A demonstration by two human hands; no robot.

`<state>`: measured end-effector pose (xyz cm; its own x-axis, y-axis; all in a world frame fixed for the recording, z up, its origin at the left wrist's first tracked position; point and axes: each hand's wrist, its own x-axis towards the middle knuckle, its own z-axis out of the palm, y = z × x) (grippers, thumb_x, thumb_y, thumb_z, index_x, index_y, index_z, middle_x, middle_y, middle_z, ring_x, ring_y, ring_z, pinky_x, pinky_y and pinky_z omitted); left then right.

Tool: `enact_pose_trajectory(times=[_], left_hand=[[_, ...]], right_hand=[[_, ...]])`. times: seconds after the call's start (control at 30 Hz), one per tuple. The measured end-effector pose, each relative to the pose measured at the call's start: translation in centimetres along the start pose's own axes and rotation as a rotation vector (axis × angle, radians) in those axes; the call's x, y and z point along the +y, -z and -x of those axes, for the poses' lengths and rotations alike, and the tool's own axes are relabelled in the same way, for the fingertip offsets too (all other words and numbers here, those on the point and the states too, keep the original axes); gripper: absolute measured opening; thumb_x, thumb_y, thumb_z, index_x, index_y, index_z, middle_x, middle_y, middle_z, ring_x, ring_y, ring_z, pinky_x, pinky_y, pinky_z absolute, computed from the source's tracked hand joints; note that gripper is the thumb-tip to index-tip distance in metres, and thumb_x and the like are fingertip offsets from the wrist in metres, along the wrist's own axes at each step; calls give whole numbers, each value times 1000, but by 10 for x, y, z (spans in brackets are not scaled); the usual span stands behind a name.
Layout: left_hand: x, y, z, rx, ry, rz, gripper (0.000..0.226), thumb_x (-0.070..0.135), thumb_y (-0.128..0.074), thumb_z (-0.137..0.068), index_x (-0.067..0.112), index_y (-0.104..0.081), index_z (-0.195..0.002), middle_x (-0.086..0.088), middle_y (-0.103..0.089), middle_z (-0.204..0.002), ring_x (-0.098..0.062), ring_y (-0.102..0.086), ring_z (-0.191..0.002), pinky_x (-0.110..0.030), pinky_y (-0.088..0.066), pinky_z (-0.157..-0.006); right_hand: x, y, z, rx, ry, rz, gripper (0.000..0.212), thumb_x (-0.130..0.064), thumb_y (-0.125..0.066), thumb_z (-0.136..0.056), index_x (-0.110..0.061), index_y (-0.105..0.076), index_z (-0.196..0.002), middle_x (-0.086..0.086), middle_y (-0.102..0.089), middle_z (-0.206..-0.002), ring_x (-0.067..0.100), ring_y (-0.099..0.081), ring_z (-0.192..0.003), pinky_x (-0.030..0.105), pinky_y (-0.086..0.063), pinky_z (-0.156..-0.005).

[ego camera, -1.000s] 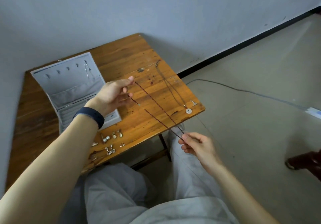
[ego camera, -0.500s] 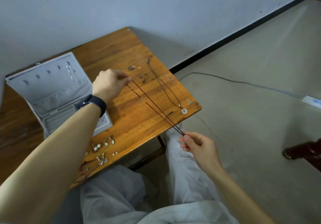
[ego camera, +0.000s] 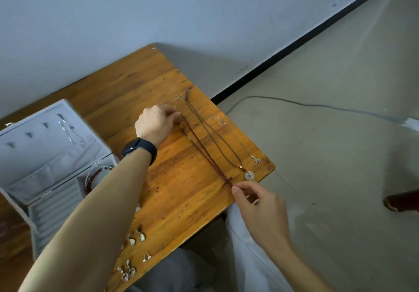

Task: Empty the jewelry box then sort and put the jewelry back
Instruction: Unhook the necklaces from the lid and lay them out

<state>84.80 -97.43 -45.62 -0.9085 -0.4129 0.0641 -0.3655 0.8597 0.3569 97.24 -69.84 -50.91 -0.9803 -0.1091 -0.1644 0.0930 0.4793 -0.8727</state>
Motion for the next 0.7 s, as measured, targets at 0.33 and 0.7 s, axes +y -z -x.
enact_pose_trajectory(times=[0.33, 0.7], left_hand=[[-8, -22, -16, 7, 41, 115, 20, 44, -65, -94, 31, -74, -107, 8, -71, -99, -18, -67, -89, -40, -60, -75], [-11, -30, -5, 13, 36, 89, 28, 42, -52, -102, 26, -65, -121, 3, -55, -107, -19, -56, -93, -36, -51, -74]], right_hand=[[12, -11, -11, 194, 290, 150, 8, -23, -74, -88, -21, -76, -96, -14, -62, -88, 1, -59, -78, 7, -46, -66], [27, -9, -8, 262, 493, 344, 22, -23, -71, -92, -11, -75, -110, -4, -65, -92, 7, -60, -76, 19, -52, -62]])
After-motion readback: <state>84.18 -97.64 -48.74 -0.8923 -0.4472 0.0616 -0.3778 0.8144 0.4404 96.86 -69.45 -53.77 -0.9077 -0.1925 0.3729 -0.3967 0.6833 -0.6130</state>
